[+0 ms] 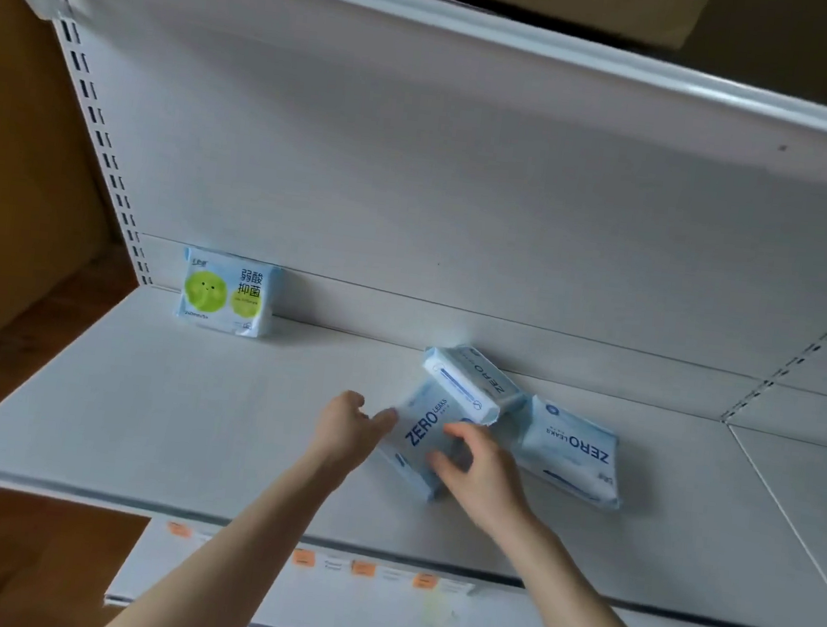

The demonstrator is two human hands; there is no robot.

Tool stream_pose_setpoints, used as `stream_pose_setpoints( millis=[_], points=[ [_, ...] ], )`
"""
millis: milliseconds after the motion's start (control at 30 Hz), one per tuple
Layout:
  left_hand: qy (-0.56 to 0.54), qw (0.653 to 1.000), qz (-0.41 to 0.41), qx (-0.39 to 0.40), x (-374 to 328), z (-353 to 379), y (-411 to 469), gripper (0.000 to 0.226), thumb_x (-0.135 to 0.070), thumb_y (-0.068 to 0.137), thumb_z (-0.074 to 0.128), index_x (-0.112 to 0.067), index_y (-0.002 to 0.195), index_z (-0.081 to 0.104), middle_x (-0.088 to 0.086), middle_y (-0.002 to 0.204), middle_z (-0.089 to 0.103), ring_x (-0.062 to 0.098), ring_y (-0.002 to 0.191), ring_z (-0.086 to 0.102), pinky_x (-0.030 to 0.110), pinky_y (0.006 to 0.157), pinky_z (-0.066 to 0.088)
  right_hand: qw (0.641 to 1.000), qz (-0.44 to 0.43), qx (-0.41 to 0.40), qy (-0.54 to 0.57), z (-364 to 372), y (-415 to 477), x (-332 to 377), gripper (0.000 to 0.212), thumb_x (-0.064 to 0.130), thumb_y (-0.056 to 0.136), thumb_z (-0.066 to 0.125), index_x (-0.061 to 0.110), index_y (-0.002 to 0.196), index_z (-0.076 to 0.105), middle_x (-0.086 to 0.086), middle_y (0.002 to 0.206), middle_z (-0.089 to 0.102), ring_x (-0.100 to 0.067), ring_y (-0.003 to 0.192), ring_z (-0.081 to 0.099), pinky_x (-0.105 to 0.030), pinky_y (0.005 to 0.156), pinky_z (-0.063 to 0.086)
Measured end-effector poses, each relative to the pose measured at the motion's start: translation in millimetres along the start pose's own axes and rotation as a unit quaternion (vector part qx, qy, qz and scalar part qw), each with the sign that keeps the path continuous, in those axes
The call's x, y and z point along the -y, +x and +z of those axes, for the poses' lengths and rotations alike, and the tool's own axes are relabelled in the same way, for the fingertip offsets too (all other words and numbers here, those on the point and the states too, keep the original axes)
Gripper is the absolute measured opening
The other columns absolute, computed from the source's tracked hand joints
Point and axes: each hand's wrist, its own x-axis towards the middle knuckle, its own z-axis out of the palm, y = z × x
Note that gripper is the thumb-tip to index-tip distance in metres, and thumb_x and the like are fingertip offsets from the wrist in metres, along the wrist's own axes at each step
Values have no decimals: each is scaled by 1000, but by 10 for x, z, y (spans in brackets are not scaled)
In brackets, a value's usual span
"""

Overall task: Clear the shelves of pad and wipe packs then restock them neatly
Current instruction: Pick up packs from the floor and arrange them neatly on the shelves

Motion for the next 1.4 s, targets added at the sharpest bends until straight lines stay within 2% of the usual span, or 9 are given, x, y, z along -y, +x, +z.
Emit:
stream_pose_setpoints(
  millis=[100,333,433,533,667,733,933,1200,1400],
  points=[
    [33,998,-3,56,2,64,-33,25,-24,80,71,-10,72,52,11,69,40,21,62,34,28,54,27,999,-13,40,10,-30,-43,34,56,33,76,76,13,124,54,0,118,56,-10,103,52,-11,79,34],
    [42,994,4,102,-51,76,-191,23,-23,91,56,-4,80,58,3,66,54,14,55,43,18,48,37,970,-76,170,-159,-35,-114,12,91,37,78,71,20,148,17,-3,155,12,-18,144,10,-27,115,13],
    [-16,996,20,87,-53,-18,-221,16,-18,93,54,-8,82,60,1,68,56,12,59,49,20,54,41,981,-117,95,-123,14,-110,-53,59,26,82,68,13,135,47,-9,144,39,-23,133,38,-26,105,33],
    [-80,995,37,37,-37,-123,-205,15,-14,92,54,-13,78,59,1,72,57,13,63,54,23,58,42,985,-162,-3,-67,41,-76,-97,27,18,71,67,7,95,71,-7,101,70,-24,90,68,-27,72,55],
    [-147,988,37,-2,-22,-246,-173,10,-17,93,54,-16,85,60,4,82,59,15,75,58,27,67,45,983,-127,-84,99,-164,-7,90,8,13,81,66,8,76,67,7,65,62,0,63,55,-10,59,42],
    [-184,982,43,10,-38,-302,-185,11,-22,95,52,-20,87,59,2,88,60,16,84,60,31,76,46,969,-62,-95,220,-278,50,199,26,7,86,64,16,64,55,12,50,46,0,51,41,-11,51,31],
    [-271,954,89,94,-65,-394,-290,20,-28,96,48,-14,98,62,-3,78,67,8,65,62,24,65,52,825,183,34,534,-274,202,364,15,17,94,52,16,84,63,8,64,68,-5,57,63,-17,51,49],
    [-303,949,77,38,94,-644,-273,16,-20,94,54,-6,98,61,4,80,67,9,65,63,26,60,56,810,204,92,541,-80,249,554,23,29,96,47,14,91,64,-1,75,70,-12,63,66,-28,64,49],
    [-502,864,28,37,170,-823,-242,16,-4,90,55,-5,106,58,9,87,72,22,69,70,29,56,57,793,191,183,549,273,223,802,39,45,73,58,15,98,57,-5,94,71,-14,83,68,-30,69,52]
  ],
)
